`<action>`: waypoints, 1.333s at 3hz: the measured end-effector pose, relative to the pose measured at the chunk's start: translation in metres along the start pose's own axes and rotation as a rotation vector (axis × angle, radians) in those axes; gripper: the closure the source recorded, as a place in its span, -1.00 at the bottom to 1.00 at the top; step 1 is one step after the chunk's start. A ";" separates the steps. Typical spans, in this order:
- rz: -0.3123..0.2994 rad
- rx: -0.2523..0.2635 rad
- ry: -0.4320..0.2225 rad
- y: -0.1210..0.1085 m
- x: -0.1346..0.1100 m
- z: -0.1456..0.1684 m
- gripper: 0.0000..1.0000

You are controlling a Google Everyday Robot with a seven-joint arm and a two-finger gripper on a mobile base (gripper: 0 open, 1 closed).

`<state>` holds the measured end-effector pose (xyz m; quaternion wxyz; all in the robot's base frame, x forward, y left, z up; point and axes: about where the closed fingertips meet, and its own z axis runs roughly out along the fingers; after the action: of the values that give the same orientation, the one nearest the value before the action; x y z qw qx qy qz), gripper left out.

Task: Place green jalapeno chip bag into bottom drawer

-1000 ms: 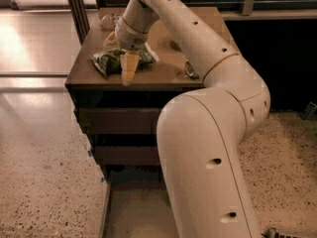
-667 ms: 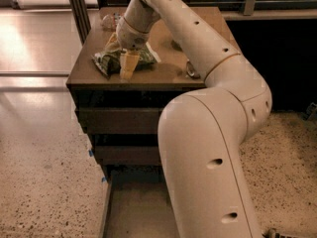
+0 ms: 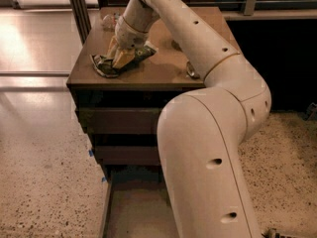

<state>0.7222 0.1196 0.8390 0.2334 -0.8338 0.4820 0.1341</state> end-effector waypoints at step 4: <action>-0.149 -0.018 -0.042 0.009 -0.073 -0.058 1.00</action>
Offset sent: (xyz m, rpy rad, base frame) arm 0.0000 0.0000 0.0000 0.0000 0.0000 0.0000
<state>0.6780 0.1399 0.9192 0.2454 -0.8664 0.4123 0.1380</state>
